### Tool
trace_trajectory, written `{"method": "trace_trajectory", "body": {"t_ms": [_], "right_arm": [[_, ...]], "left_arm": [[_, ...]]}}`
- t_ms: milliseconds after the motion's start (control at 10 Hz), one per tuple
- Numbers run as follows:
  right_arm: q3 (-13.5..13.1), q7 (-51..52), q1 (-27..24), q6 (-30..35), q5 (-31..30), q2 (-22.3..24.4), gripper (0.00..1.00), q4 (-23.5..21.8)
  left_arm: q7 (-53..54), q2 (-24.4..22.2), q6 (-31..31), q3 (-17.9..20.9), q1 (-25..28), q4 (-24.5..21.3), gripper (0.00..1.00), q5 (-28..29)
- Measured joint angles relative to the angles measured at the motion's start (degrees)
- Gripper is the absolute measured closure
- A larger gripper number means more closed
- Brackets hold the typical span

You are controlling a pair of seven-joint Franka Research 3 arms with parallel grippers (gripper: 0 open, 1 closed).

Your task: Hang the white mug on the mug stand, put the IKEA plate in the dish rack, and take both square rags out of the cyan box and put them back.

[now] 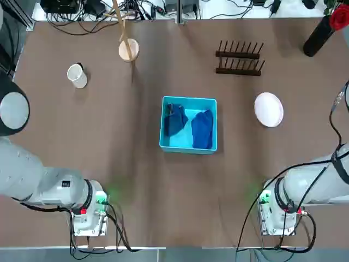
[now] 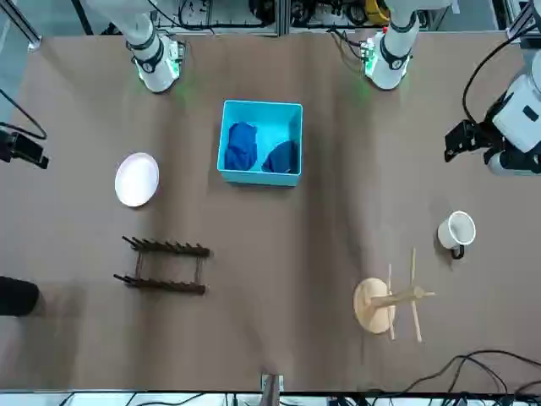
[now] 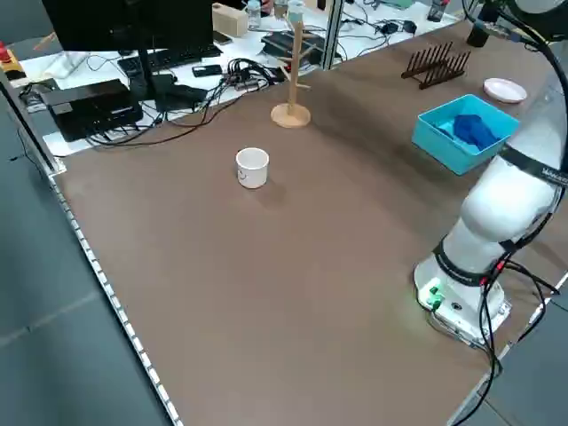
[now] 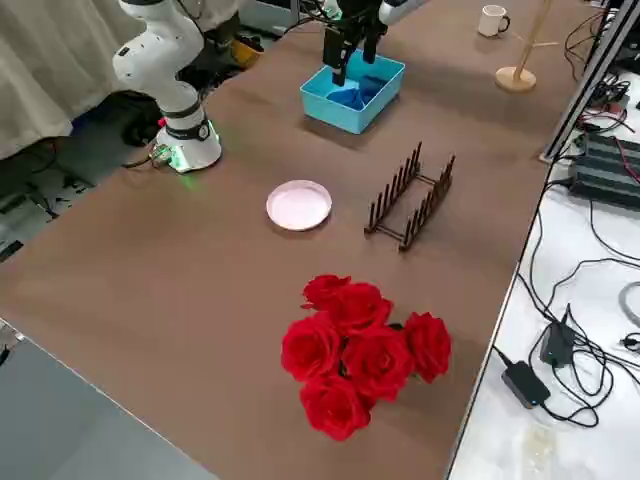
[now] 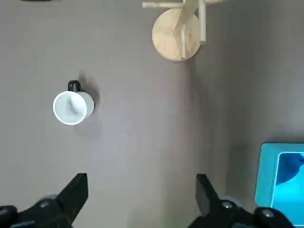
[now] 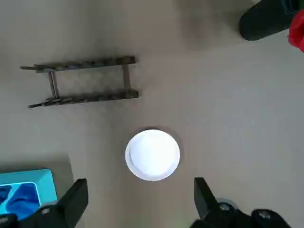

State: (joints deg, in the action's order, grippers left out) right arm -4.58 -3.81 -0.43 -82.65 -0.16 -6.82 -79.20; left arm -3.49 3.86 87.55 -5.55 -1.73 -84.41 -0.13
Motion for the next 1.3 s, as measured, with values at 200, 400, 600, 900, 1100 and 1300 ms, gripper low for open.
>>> {"method": "trace_trajectory", "body": {"t_ms": [200, 400, 600, 900, 1100, 1300], "right_arm": [[0.0, 0.0, 0.0, 0.2, 0.0, 0.0, 0.01, 0.0], [0.0, 0.4, 0.0, 0.8, 0.0, 0.0, 0.01, -0.2], [-0.1, 4.7, -0.4, 2.8, 0.0, 0.0, 0.02, -1.7], [-0.2, 8.7, -1.5, 2.9, 0.0, -0.2, 0.04, -7.2], [-0.2, 12.3, -3.9, 1.9, 0.0, -0.3, 0.01, -12.2], [-0.3, 19.6, -5.9, -3.6, 0.1, -0.4, 0.01, -20.8]], "left_arm": [[0.0, 0.0, 1.1, 0.0, 0.0, 0.0, 0.00, 0.0], [0.0, 0.2, 2.3, 0.6, 0.0, 0.0, 0.00, 0.0], [0.1, 0.7, 4.5, 3.3, 0.0, -0.4, 0.01, 0.0], [2.9, 2.5, 15.2, 8.1, 0.1, -7.9, 0.01, 0.0], [8.0, 5.7, 23.7, 12.7, 0.3, -13.6, 0.00, -0.2], [12.9, 11.6, 31.3, 17.2, 0.6, -15.4, 0.00, -3.3]]}}
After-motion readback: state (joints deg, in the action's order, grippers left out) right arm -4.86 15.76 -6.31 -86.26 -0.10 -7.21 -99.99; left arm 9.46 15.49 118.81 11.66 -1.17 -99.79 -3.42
